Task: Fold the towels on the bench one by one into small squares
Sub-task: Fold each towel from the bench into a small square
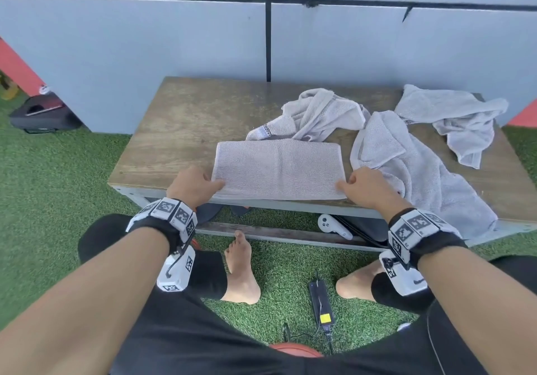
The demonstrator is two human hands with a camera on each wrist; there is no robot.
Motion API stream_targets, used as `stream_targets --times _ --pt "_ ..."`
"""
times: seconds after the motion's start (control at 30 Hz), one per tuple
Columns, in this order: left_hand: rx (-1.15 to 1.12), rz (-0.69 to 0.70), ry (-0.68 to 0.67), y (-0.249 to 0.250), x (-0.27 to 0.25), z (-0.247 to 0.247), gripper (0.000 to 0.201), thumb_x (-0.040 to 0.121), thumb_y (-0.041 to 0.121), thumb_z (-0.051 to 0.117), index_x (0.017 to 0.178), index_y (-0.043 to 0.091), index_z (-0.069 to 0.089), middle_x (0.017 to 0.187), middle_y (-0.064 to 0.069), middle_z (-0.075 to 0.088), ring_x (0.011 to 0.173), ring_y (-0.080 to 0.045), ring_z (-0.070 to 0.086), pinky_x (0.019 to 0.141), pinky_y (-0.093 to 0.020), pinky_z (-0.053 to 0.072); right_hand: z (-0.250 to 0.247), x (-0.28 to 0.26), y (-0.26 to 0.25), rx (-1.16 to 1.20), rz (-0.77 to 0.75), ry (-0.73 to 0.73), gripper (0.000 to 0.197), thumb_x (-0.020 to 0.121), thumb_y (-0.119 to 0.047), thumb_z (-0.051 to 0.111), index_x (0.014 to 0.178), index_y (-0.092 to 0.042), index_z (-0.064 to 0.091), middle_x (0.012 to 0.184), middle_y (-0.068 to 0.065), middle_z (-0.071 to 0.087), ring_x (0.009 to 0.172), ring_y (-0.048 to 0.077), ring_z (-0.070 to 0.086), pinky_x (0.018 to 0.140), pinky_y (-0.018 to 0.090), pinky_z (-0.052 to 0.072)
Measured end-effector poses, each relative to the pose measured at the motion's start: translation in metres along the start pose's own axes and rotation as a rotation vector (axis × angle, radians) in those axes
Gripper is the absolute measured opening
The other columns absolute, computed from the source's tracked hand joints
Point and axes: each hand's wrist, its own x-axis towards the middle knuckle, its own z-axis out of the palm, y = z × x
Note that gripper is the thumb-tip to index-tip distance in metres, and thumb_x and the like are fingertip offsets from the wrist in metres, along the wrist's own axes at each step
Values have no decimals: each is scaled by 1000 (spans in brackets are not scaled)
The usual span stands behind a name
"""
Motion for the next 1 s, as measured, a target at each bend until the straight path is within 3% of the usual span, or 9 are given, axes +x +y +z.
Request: stream_targets --times 0.27,0.37,0.47,0.5,0.6,0.7,0.77,0.87,1.0 --pt "-6 -9 44 1 0 -3 53 82 36 70 46 21 34 36 8 35 29 -17 41 45 -19 33 -7 9 6 32 -11 -77 48 92 -30 66 57 -18 35 56 1 36 51 19 37 53 29 31" --pt "14 -44 6 8 -5 -5 44 74 34 66 47 18 35 36 8 36 36 -19 41 49 -21 34 -14 10 5 -34 15 -159 51 88 -33 69 53 -18 35 53 -1 35 49 19 37 54 29 32" --pt "87 -26 201 24 -8 -2 30 80 40 62 73 12 51 77 -2 55 73 -23 54 66 -35 49 -14 10 -4 -157 19 -11 36 85 -41 63 68 -12 52 67 1 55 60 19 53 58 31 43" --pt "96 42 271 32 -7 1 28 85 39 61 89 12 55 95 -4 54 90 -24 52 78 -41 50 -11 11 -10 -162 -10 113 32 86 -42 59 78 -11 54 76 2 57 69 21 56 61 34 46" --pt "67 335 311 64 2 19 33 93 30 57 120 12 53 125 -6 49 118 -21 45 102 -37 44 7 23 -35 -91 -261 335 23 89 -35 54 98 -14 50 102 4 53 96 23 51 81 41 49" --pt "77 520 236 98 11 50 40 99 28 46 136 13 45 148 -8 40 138 -24 38 113 -45 38 39 39 -59 -144 -472 231 44 94 -31 45 133 -12 47 141 10 44 134 27 38 111 48 36" --pt "138 510 137 107 12 71 52 104 34 32 153 15 29 165 -5 19 153 -23 12 124 -49 19 62 44 -65 -184 -510 136 58 100 -35 33 155 -18 24 164 2 16 153 20 9 124 49 14" --pt "236 448 71 99 16 89 61 106 45 14 161 22 1 168 4 -7 153 -14 -13 125 -43 -4 85 48 -57 -267 -444 123 60 104 -44 14 160 -28 0 167 -8 -7 153 12 -11 124 46 0" --pt "247 469 122 86 26 88 62 105 50 18 160 28 3 168 9 -3 154 -12 -9 126 -43 -2 83 53 -51 -264 -431 151 62 103 -49 17 160 -30 3 167 -9 -6 154 14 -8 124 46 -2"
